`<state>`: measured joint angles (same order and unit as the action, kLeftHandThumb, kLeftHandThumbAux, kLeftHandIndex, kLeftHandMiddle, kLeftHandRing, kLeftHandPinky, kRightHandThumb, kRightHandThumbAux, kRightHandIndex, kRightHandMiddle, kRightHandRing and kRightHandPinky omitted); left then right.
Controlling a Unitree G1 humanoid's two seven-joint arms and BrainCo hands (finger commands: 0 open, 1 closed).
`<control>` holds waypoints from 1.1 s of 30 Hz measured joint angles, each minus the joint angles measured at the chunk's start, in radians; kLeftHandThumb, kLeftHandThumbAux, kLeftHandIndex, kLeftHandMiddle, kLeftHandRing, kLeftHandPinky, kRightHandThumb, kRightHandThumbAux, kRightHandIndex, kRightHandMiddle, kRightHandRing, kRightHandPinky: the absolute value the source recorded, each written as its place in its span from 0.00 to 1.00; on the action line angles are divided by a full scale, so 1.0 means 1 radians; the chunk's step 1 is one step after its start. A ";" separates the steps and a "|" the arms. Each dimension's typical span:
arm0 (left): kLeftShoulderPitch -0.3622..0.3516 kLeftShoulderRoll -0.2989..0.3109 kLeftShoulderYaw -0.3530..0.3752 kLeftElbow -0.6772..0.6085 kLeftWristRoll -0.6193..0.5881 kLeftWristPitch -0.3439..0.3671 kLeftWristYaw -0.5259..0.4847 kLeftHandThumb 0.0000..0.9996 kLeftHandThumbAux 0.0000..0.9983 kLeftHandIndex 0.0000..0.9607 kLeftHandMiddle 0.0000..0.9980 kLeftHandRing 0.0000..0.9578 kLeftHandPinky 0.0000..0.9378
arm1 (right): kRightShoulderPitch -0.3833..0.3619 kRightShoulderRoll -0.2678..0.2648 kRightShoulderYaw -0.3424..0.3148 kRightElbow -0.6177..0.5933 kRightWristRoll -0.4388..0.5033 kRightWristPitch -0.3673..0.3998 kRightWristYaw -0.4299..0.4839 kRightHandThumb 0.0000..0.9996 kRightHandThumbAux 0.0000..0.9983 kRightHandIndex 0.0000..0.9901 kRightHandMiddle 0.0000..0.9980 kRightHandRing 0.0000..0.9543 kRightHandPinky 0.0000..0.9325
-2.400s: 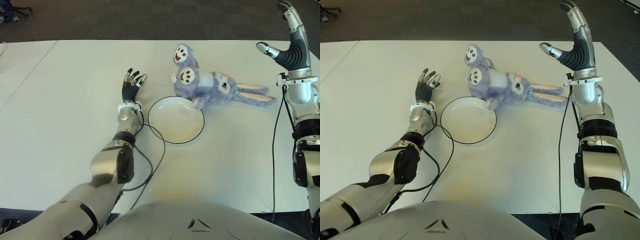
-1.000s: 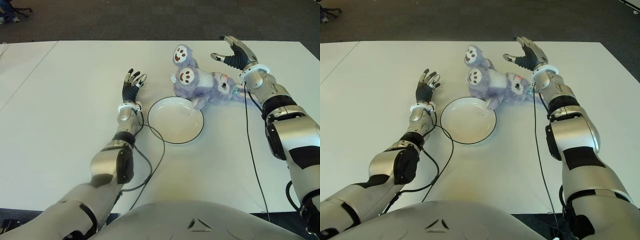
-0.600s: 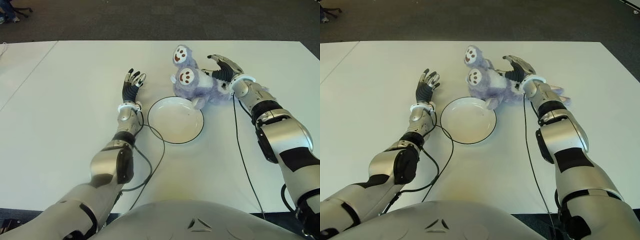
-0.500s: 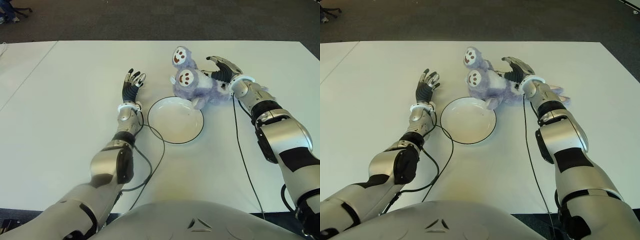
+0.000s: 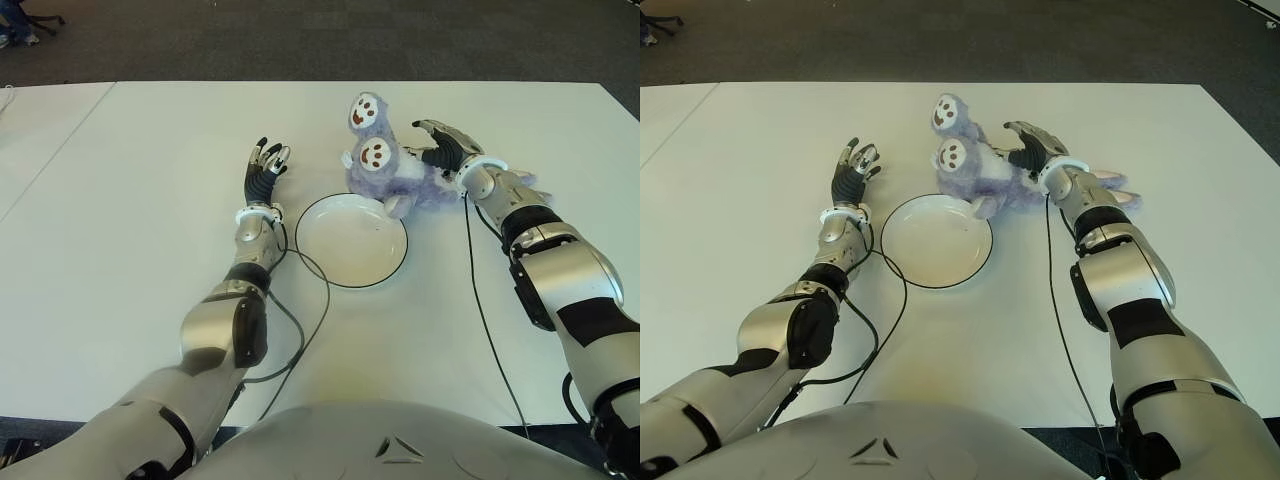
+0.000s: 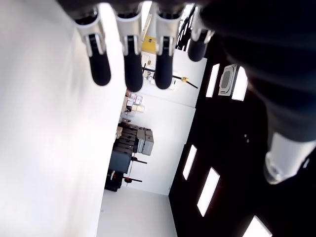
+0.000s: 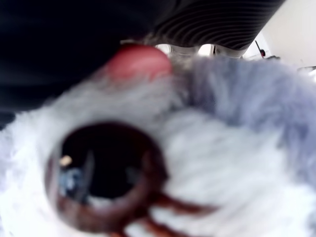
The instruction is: Put the doll into the plate.
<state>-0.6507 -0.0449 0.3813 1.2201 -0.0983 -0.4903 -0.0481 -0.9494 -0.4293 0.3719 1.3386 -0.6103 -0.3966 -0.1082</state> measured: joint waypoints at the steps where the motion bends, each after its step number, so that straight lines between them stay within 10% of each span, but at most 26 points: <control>1: 0.000 0.000 0.001 0.000 0.000 0.000 0.000 0.00 0.57 0.10 0.21 0.23 0.22 | 0.005 0.000 -0.001 -0.001 0.001 0.001 -0.005 0.33 0.41 0.00 0.00 0.15 0.31; 6: 0.000 0.000 0.001 0.000 0.000 0.000 0.000 0.00 0.57 0.10 0.22 0.24 0.23 | 0.038 -0.001 -0.009 -0.013 0.019 -0.001 -0.046 0.29 0.47 0.01 0.05 0.34 0.55; 8: 0.000 0.000 0.001 0.000 0.000 0.000 0.000 0.00 0.56 0.09 0.21 0.23 0.22 | 0.054 -0.002 -0.012 -0.019 0.027 -0.004 -0.063 0.26 0.51 0.05 0.25 0.46 0.69; 14: 0.001 0.000 0.001 0.000 0.000 0.000 0.000 0.00 0.56 0.08 0.20 0.22 0.22 | 0.095 -0.007 -0.027 -0.043 0.049 -0.021 -0.095 0.24 0.56 0.11 0.44 0.63 0.81; 24: 0.001 -0.001 0.001 0.000 0.000 0.000 0.000 0.00 0.58 0.09 0.21 0.23 0.23 | 0.125 -0.019 -0.031 -0.062 0.063 -0.038 -0.134 0.29 0.63 0.22 0.49 0.62 0.68; 33: 0.001 0.000 -0.003 0.000 0.001 0.000 0.000 0.00 0.58 0.09 0.21 0.23 0.22 | 0.149 -0.033 -0.026 -0.080 0.062 -0.057 -0.187 0.27 0.59 0.19 0.34 0.44 0.48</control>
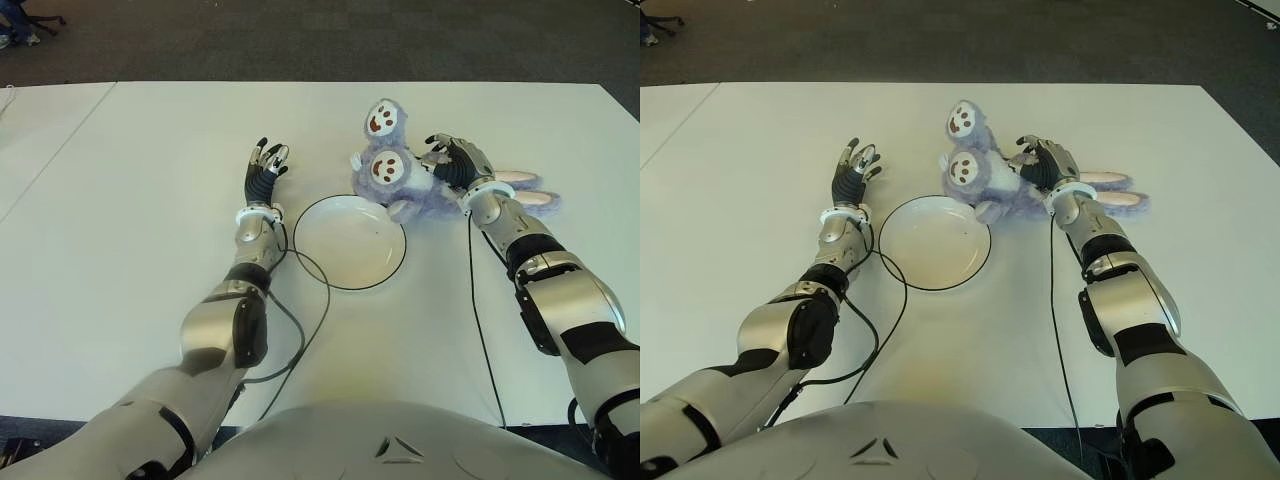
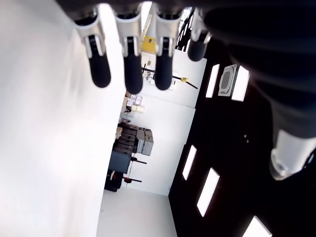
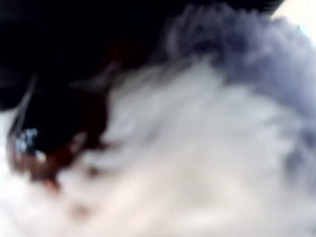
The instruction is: Put the doll into the plate.
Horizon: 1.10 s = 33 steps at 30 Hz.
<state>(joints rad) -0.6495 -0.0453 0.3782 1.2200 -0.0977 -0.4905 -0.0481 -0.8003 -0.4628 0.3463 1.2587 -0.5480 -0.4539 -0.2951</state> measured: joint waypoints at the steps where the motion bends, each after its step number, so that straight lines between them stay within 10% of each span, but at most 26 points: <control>1: 0.000 0.000 0.000 0.000 0.000 0.000 0.000 0.00 0.59 0.09 0.21 0.23 0.22 | 0.003 -0.002 0.002 -0.003 -0.001 -0.003 -0.009 0.27 0.58 0.18 0.32 0.43 0.48; 18: 0.001 0.000 -0.001 0.000 0.000 -0.001 0.005 0.00 0.60 0.10 0.22 0.24 0.23 | 0.078 -0.092 0.043 -0.124 -0.026 -0.064 -0.155 0.22 0.59 0.24 0.33 0.43 0.52; 33: 0.001 0.000 -0.003 0.000 0.000 -0.002 0.018 0.00 0.60 0.11 0.21 0.23 0.23 | 0.148 -0.125 0.020 -0.271 0.001 -0.072 -0.122 0.22 0.62 0.50 0.63 0.70 0.79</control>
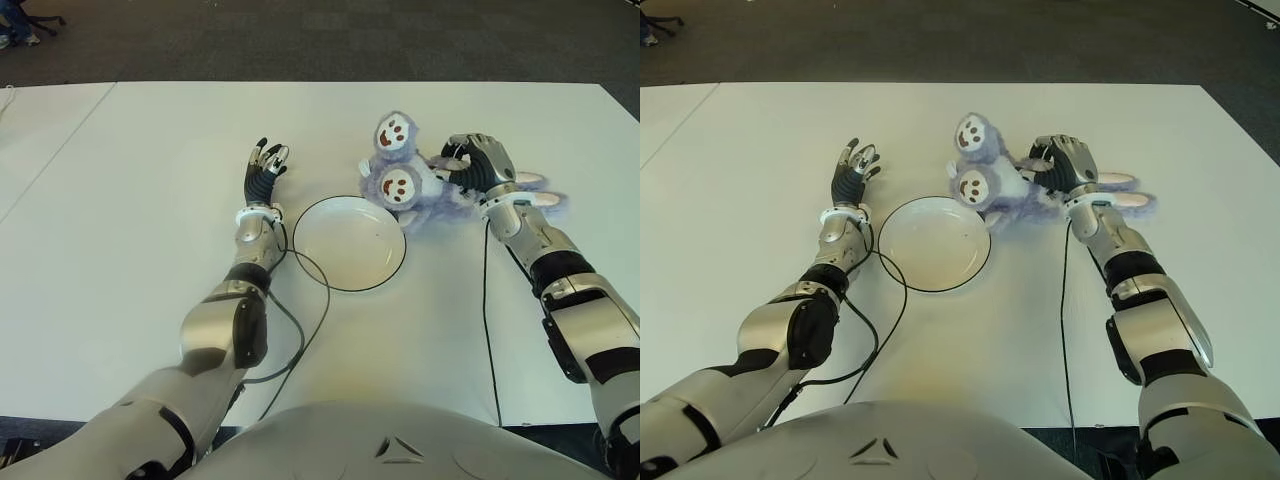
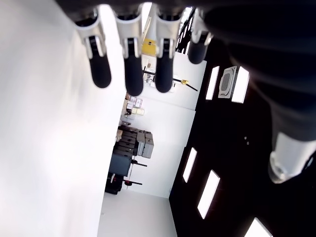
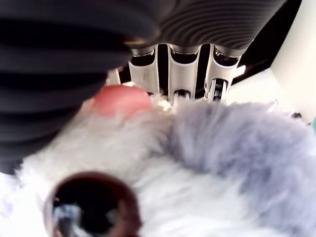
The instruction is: Put the doll into the plate.
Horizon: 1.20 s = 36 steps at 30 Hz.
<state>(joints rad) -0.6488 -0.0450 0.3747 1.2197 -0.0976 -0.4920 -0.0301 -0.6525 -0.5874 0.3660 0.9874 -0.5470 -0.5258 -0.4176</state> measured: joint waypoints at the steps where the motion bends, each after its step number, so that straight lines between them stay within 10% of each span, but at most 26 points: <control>1: 0.000 0.000 0.001 0.000 0.000 0.000 0.000 0.00 0.60 0.11 0.21 0.23 0.23 | 0.006 -0.002 -0.003 -0.011 0.003 -0.002 0.006 0.22 0.62 0.50 0.64 0.70 0.79; 11: 0.001 0.000 0.002 0.000 -0.001 -0.003 -0.001 0.00 0.59 0.11 0.22 0.24 0.23 | 0.067 -0.049 -0.032 -0.139 0.024 -0.008 0.107 0.15 0.61 0.58 0.78 0.85 0.91; 22: 0.001 0.000 0.001 -0.001 -0.001 -0.003 -0.001 0.00 0.61 0.11 0.21 0.23 0.22 | 0.074 -0.150 -0.033 -0.247 0.076 -0.022 0.395 0.00 0.57 0.17 0.46 0.52 0.51; 25: 0.001 0.001 0.000 -0.001 -0.001 -0.003 -0.001 0.00 0.62 0.11 0.21 0.23 0.21 | 0.072 -0.170 -0.034 -0.265 0.106 -0.025 0.491 0.00 0.52 0.08 0.22 0.29 0.30; 36: 0.004 0.004 0.000 -0.001 -0.001 -0.003 -0.001 0.00 0.61 0.11 0.20 0.22 0.21 | 0.131 -0.223 -0.033 -0.392 0.207 -0.015 0.760 0.03 0.44 0.00 0.00 0.00 0.03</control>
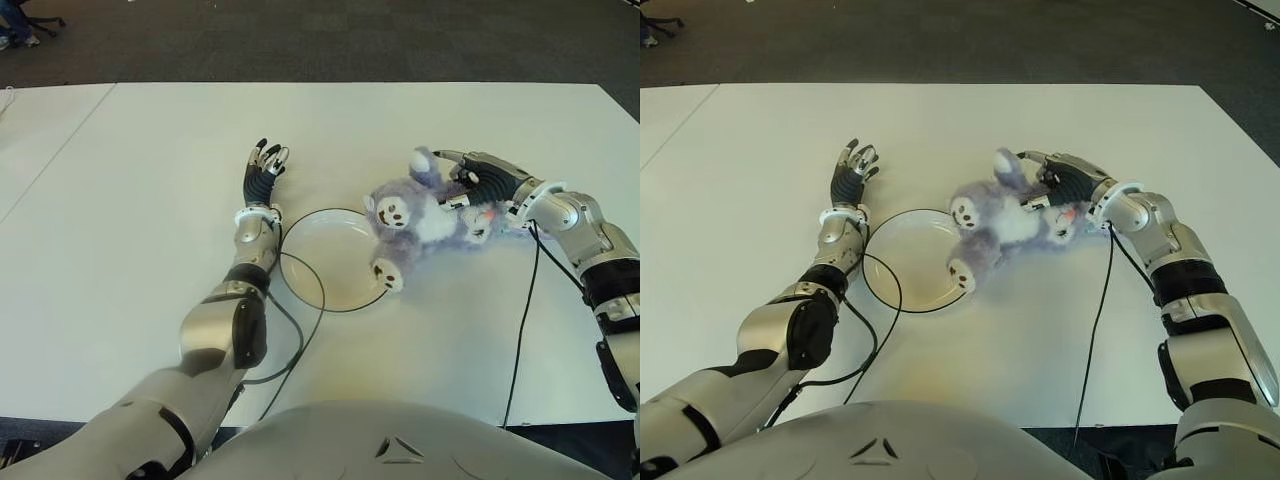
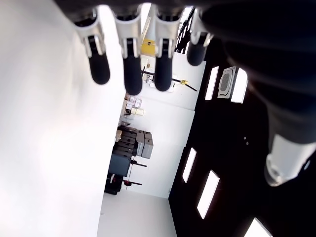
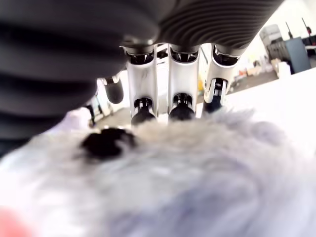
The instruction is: Put the doll into the plate.
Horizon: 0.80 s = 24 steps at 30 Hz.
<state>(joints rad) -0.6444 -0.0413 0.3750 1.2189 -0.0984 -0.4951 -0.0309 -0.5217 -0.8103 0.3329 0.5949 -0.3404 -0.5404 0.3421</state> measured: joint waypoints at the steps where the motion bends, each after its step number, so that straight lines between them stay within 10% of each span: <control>1: 0.000 0.000 0.000 0.000 0.000 0.000 0.000 0.00 0.61 0.11 0.20 0.22 0.21 | 0.006 -0.006 0.001 -0.013 0.007 0.004 0.025 0.04 0.43 0.00 0.00 0.00 0.01; 24: 0.003 0.004 -0.003 0.000 0.001 0.000 0.000 0.00 0.58 0.11 0.20 0.23 0.26 | 0.077 -0.035 -0.015 -0.136 0.037 0.065 0.220 0.08 0.33 0.00 0.00 0.00 0.00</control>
<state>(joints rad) -0.6414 -0.0371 0.3725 1.2191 -0.0972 -0.4951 -0.0309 -0.4443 -0.8450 0.3183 0.4591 -0.3032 -0.4754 0.5621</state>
